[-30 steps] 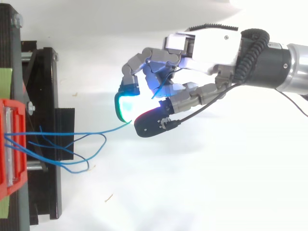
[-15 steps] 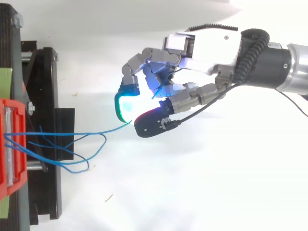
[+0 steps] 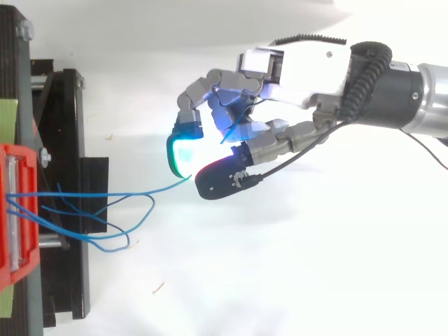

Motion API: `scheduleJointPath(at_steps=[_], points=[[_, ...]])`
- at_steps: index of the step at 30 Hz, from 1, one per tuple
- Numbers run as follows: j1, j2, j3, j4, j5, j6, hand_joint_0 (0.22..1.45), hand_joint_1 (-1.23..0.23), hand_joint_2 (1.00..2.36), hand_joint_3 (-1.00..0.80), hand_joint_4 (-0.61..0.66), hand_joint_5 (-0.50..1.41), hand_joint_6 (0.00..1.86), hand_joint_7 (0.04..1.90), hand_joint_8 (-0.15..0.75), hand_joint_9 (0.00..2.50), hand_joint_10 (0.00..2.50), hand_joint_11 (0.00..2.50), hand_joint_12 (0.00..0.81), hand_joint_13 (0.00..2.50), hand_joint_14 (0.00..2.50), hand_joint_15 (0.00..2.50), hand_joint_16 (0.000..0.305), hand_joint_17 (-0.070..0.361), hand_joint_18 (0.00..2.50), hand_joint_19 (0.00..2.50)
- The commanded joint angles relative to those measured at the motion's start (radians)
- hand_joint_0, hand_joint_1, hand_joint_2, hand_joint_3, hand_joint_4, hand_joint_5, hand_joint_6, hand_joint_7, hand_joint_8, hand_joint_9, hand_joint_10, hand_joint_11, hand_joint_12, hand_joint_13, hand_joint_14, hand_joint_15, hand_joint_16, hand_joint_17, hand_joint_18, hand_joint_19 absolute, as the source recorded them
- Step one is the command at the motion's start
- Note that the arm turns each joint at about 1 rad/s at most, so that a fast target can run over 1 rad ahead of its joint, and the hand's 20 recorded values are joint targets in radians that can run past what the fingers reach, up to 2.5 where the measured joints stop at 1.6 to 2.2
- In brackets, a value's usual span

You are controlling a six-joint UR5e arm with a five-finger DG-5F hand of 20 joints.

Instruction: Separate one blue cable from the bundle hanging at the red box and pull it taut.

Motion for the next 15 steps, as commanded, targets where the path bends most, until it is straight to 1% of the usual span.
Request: scheduleJointPath(at_steps=[1,3,11,14,15], points=[[0.0,0.0,0.0,0.0,0.0,0.0,0.63,-0.77,1.35,0.05,0.06,-0.19,0.94,1.29,0.369,0.58,2.5,1.3,0.426,0.97,2.5,1.12,0.055,0.123,1.35,1.03],[0.0,0.0,0.0,0.0,0.0,0.0,0.63,-0.77,1.35,0.05,0.06,-0.19,0.94,1.28,0.369,0.57,2.5,1.33,0.42,0.97,2.5,1.07,0.054,0.122,1.34,1.05],[0.0,0.0,0.0,0.0,0.0,0.0,0.63,-0.77,1.35,0.05,0.06,-0.19,0.94,1.29,0.37,0.58,2.5,1.3,0.43,0.96,2.5,1.06,0.055,0.124,1.32,0.98],[0.0,0.0,0.0,0.0,0.0,0.0,0.63,-0.77,1.35,0.05,0.06,-0.18,0.94,1.29,0.368,0.57,2.5,1.33,0.43,0.96,2.5,1.06,0.056,0.126,1.32,0.97],[0.0,0.0,0.0,0.0,0.0,0.0,0.63,-0.77,1.35,0.05,0.06,-0.18,0.94,1.29,0.37,0.58,2.5,1.3,0.43,0.96,2.5,1.07,0.056,0.126,1.32,0.96]])
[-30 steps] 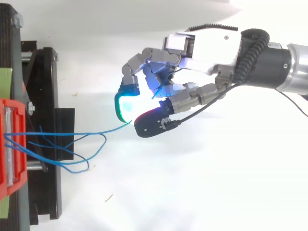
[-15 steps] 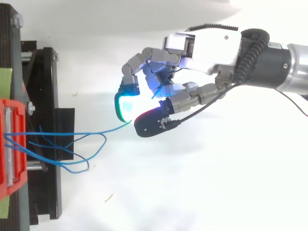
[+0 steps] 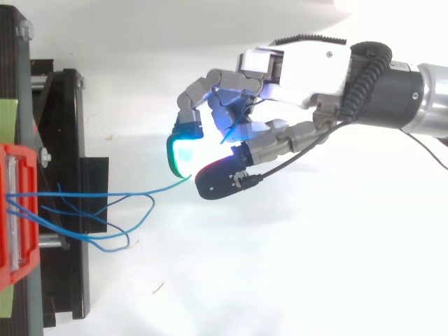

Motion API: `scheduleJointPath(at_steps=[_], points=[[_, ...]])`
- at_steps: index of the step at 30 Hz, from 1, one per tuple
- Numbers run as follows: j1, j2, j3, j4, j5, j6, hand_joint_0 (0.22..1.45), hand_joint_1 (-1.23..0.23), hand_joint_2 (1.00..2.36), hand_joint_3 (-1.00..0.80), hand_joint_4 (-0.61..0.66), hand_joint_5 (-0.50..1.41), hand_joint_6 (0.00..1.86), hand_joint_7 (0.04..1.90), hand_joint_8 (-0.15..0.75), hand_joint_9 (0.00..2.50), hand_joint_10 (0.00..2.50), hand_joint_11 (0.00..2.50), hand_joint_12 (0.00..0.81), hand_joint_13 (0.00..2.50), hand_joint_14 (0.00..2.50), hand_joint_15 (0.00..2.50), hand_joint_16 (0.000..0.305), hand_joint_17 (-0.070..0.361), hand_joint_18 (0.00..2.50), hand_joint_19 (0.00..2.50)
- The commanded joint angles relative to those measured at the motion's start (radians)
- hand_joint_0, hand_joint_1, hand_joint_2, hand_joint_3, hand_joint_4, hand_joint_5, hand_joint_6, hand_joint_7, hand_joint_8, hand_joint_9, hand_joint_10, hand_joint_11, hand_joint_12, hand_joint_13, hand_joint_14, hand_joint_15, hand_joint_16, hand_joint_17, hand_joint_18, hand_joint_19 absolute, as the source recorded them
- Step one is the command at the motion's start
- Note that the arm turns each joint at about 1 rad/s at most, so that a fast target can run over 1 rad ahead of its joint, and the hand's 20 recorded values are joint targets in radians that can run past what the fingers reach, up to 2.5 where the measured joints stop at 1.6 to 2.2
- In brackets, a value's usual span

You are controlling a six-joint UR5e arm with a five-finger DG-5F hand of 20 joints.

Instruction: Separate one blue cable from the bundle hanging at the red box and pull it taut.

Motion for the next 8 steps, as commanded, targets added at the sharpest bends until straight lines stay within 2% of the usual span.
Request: scheduleJointPath(at_steps=[1,8], points=[[0.0,0.0,0.0,0.0,0.0,0.0,0.63,-0.77,1.35,0.05,0.06,-0.18,0.94,1.29,0.372,0.57,2.5,1.32,0.433,0.96,2.5,1.07,0.056,0.126,1.32,0.96],[0.0,0.0,-0.001,0.0,0.0,0.0,0.63,-0.78,1.35,0.05,0.06,-0.18,0.94,1.28,0.367,0.58,2.5,1.28,0.451,0.98,2.5,1.0,0.058,0.131,1.32,0.9]])
